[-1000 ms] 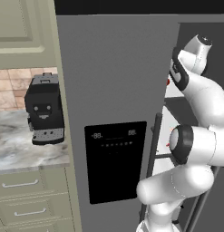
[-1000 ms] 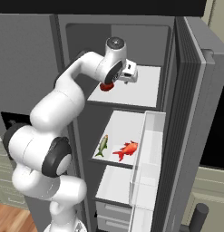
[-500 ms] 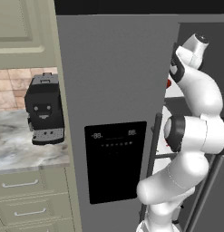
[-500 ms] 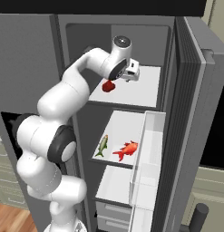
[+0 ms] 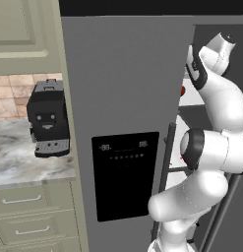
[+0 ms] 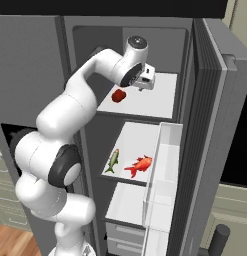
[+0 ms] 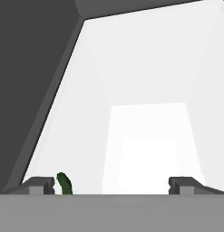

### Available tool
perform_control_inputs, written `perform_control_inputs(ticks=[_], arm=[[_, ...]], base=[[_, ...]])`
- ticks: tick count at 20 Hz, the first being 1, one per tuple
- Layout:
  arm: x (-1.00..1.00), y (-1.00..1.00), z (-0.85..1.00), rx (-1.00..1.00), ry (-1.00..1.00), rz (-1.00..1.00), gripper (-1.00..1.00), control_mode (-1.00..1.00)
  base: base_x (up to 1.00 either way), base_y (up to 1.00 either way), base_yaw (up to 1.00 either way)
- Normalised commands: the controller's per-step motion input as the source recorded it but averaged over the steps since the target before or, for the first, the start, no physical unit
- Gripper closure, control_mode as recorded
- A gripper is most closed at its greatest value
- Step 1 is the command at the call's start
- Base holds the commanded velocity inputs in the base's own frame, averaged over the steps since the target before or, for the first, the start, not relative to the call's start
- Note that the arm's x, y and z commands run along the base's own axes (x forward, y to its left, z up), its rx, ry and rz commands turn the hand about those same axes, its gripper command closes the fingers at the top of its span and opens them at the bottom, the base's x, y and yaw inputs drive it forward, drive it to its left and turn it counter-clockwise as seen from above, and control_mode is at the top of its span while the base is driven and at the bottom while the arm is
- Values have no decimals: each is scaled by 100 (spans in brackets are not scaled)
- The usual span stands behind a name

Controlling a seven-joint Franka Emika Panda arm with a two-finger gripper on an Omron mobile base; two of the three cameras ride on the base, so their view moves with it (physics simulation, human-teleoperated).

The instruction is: Gather the bell pepper and squash from the fridge and place them on a tray on the dining counter. Then gather the fishs from the fridge and place them on the other tray.

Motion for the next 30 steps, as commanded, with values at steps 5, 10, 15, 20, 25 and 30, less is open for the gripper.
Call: perform_control_inputs(ticks=[5, 10, 15, 20, 25, 30], arm=[[-45, 11, -6, 6, 0, 0, -100, -100], [-5, 20, -4, 3, 0, 0, -100, -100], [1, 1, 0, 0, 2, 0, -100, -100], [-27, 1, -1, 0, 13, 0, -100, -100], [-25, 4, 0, 1, 12, 0, -100, -100], [13, 16, -2, 5, 0, 3, -100, -100]], base=[[0, 0, 0], [0, 0, 0], [0, 0, 0], [0, 0, 0], [0, 0, 0], [0, 0, 0]])
